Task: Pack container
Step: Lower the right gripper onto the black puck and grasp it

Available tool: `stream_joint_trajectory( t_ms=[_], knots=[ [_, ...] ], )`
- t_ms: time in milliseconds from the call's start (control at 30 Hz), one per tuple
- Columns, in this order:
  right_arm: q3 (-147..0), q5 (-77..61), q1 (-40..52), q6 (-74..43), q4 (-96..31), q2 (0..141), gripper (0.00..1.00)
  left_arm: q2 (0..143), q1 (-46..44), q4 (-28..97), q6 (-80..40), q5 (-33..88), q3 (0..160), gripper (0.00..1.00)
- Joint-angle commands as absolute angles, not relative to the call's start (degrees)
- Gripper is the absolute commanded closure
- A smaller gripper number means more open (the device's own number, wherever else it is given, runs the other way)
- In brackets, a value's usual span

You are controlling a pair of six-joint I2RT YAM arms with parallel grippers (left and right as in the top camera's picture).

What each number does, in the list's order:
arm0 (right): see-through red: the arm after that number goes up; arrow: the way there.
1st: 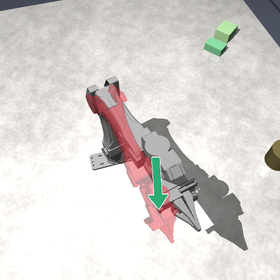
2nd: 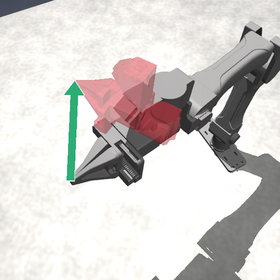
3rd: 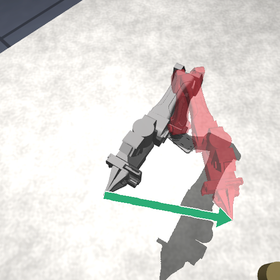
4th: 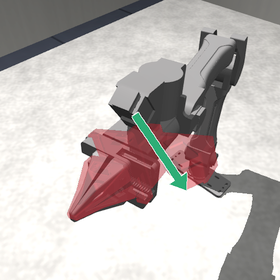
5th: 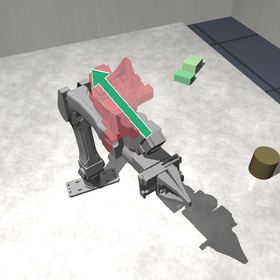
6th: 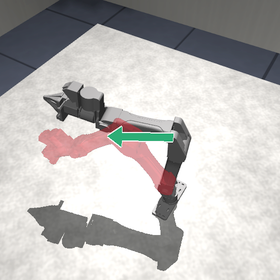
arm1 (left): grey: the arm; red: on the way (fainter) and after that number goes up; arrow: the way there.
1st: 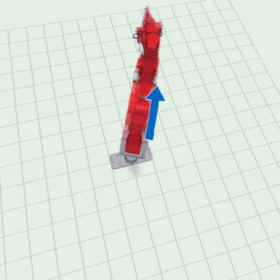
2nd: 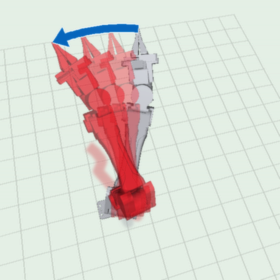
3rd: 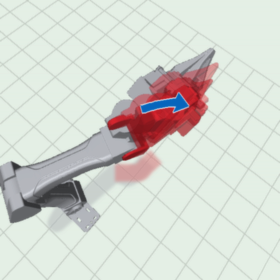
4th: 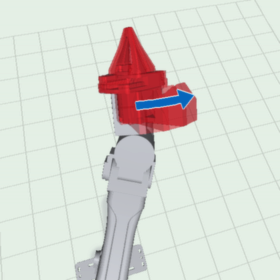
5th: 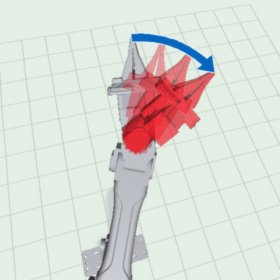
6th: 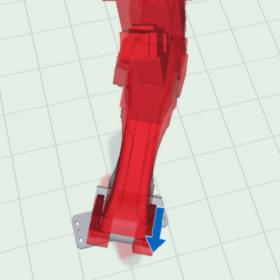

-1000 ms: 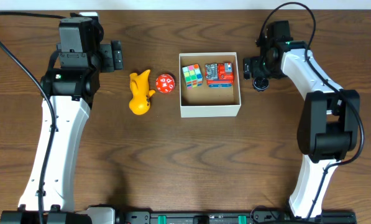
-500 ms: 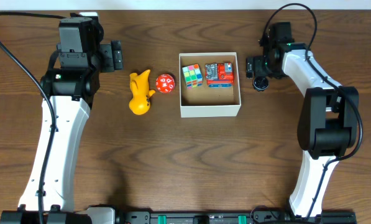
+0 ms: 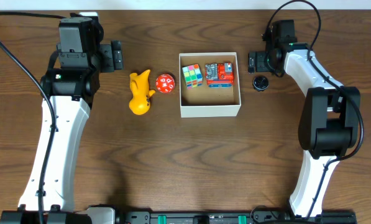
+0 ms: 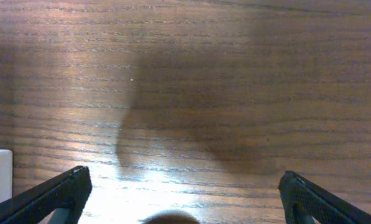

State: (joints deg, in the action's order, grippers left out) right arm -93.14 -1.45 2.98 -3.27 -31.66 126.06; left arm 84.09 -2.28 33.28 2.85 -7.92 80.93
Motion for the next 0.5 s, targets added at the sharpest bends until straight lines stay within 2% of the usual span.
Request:
stream_joint_trajectory(
  t_ms=[0, 467],
  knots=[
    [-92.97, -1.06, 2.96, -3.79, -31.48, 126.30, 0.01, 83.74, -2.00, 33.39, 3.18, -8.60, 82.00, 0.02],
    [-92.97, -0.43, 2.96, -3.20, -31.51, 126.30, 0.01, 83.77, -2.00, 31.24, 2.11, -8.58, 82.00, 0.02]
  ],
)
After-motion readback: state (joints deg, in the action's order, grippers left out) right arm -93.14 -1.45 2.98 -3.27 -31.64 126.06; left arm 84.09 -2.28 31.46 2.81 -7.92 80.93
